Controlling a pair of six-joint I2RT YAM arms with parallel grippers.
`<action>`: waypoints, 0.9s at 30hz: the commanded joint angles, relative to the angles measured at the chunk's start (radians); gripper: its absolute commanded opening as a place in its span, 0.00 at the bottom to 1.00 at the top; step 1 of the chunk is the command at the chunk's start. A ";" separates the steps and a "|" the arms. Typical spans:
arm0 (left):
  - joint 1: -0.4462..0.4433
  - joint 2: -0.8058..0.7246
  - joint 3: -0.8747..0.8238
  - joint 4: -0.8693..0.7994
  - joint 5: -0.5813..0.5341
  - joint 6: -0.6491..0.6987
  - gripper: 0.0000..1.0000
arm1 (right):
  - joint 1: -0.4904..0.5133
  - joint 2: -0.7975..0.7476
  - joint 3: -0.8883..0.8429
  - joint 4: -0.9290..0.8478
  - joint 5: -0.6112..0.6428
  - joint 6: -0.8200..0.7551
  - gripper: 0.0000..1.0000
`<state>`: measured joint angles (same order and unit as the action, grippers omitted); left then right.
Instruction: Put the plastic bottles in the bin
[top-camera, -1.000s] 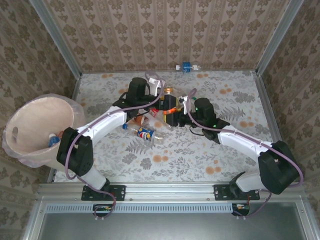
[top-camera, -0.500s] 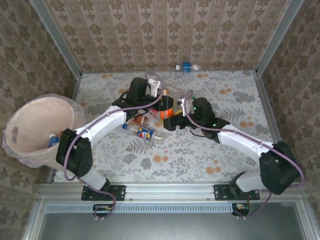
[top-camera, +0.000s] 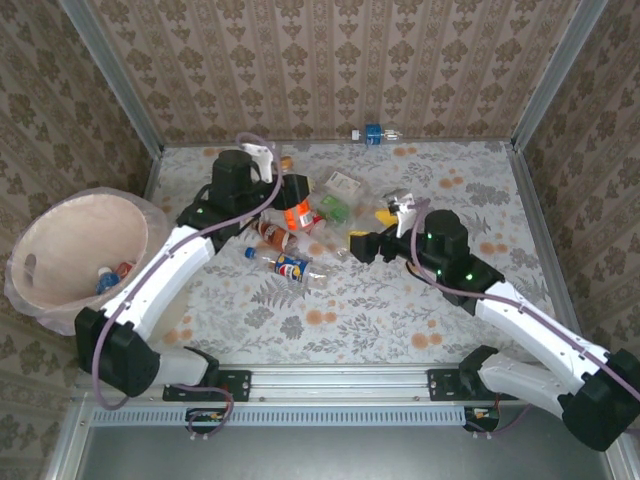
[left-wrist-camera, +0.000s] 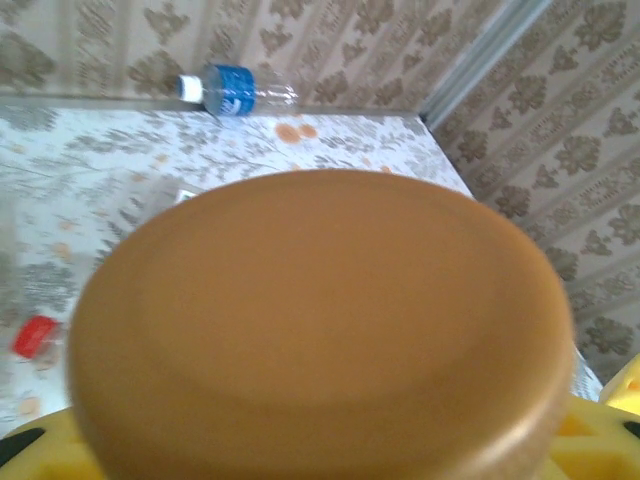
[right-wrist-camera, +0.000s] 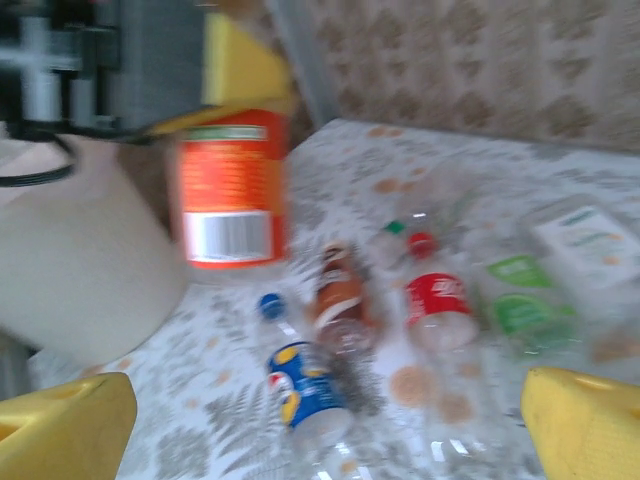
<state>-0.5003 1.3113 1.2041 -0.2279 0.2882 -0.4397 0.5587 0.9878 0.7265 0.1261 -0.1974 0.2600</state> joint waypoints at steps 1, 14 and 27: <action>0.024 -0.082 0.048 -0.114 -0.105 0.055 0.51 | -0.014 -0.032 -0.068 0.077 0.264 0.008 1.00; 0.124 -0.262 0.233 -0.411 -0.302 0.171 0.52 | -0.034 -0.019 -0.124 0.121 0.401 0.085 1.00; 0.259 -0.377 0.363 -0.449 -0.984 0.382 0.55 | -0.055 -0.020 -0.147 0.150 0.424 0.130 1.00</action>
<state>-0.3046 0.9337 1.5475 -0.6746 -0.5030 -0.1200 0.5083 0.9707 0.5934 0.2409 0.2039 0.3672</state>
